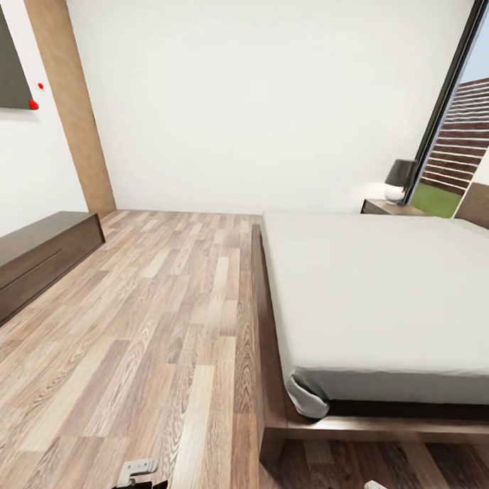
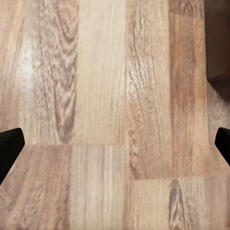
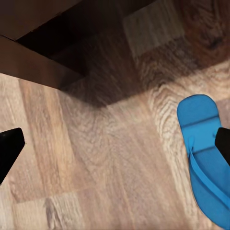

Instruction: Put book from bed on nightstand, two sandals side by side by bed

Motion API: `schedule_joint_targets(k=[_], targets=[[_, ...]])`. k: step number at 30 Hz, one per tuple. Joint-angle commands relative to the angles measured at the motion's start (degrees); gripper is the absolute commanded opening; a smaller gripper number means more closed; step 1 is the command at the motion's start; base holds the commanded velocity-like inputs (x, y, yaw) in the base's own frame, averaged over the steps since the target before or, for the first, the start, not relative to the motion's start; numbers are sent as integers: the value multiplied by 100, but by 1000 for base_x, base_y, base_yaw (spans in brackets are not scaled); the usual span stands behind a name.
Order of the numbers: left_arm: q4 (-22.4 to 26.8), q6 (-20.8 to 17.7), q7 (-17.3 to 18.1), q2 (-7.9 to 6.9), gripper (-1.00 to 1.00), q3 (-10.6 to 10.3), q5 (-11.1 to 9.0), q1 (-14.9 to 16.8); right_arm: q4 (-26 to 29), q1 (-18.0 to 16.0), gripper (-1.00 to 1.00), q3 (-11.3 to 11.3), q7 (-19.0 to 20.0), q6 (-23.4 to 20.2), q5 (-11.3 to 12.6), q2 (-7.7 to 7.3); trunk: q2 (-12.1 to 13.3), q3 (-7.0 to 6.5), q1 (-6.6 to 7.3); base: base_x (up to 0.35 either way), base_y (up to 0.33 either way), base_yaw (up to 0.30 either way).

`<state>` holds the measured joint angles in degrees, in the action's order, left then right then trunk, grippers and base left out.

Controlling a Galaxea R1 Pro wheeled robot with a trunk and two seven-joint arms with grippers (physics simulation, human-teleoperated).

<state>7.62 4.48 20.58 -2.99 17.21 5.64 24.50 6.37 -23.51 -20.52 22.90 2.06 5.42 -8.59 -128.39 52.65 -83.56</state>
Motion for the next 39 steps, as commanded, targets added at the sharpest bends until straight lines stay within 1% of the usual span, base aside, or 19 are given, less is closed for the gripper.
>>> schedule_joint_targets(k=[1, 39], targets=[[-6, 26, 18, 0, 100, 45, 60, 3, -9, -3, 100, 19, 22, 13, 56, -3, 39, -13, 24, 0, 0, 0], [-9, 28, 16, 0, 100, 54, 60, 3, -11, -4, 100, 17, 28, 14, 48, -3, 1564, -696, 858, 0, 0, 0]])
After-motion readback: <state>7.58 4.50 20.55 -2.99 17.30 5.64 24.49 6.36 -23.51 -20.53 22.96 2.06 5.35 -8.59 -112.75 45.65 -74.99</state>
